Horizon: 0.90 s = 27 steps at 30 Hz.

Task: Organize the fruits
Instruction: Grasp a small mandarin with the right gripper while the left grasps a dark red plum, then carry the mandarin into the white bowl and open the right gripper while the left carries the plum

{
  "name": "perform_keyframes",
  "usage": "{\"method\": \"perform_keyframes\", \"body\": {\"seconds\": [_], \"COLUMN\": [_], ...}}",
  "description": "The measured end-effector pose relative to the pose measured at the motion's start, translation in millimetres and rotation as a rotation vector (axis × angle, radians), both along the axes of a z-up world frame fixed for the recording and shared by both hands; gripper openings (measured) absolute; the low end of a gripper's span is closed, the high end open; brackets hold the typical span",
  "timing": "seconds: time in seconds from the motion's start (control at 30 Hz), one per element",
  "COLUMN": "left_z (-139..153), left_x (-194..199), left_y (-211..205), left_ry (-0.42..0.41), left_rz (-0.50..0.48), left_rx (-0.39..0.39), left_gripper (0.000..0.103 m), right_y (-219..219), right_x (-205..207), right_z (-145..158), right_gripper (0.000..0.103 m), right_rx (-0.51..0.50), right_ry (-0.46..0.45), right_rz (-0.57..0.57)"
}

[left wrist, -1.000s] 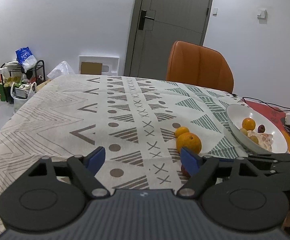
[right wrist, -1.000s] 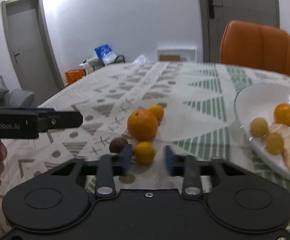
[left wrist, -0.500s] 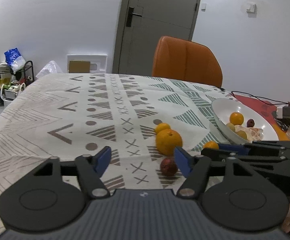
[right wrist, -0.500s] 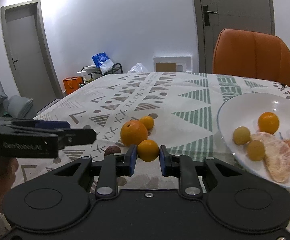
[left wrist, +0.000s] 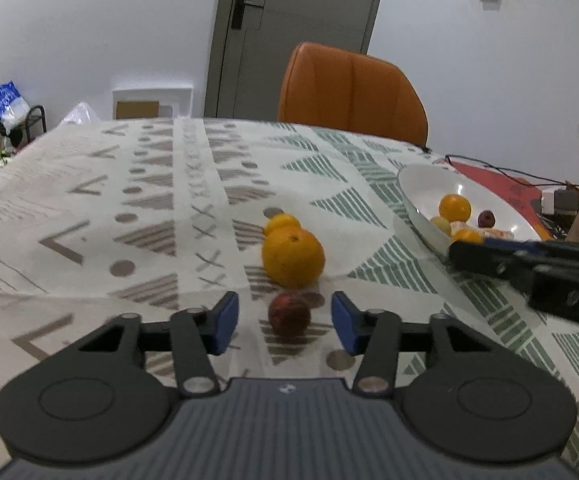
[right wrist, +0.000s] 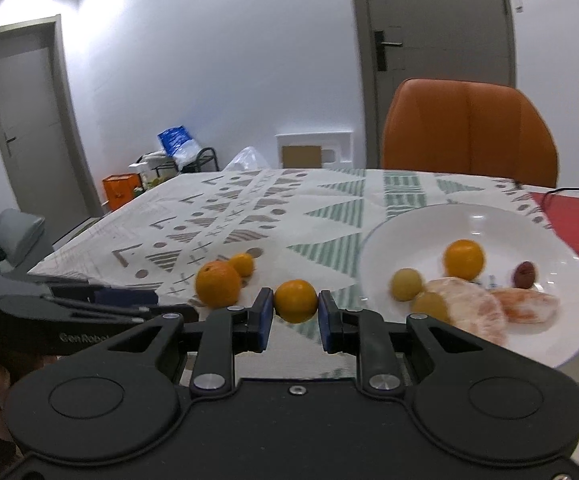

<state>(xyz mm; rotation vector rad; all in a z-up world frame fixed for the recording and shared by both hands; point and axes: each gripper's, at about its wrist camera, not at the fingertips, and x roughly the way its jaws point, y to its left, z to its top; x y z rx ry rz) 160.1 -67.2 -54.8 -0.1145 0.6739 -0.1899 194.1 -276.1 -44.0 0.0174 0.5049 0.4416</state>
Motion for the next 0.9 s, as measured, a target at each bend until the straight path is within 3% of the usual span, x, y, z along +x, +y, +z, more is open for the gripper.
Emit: {"method": "perform_keyframes", "body": {"seconds": [0.13, 0.9], "left_z": [-3.9, 29.3], "left_x": [2.4, 10.0], "left_y": [-6.7, -54.4], "left_ry": [0.01, -0.088], "left_rz": [0.006, -0.092], "left_rx": [0.028, 0.01], "left_gripper": [0.022, 0.022], "right_y": [-15.9, -80.3], "right_x": [-2.4, -7.3], "right_z": [-0.6, 0.4], "right_gripper": [0.022, 0.022], "right_rx": [0.003, 0.025], "right_ry": [-0.001, -0.023], "right_rz": [-0.042, -0.213]}}
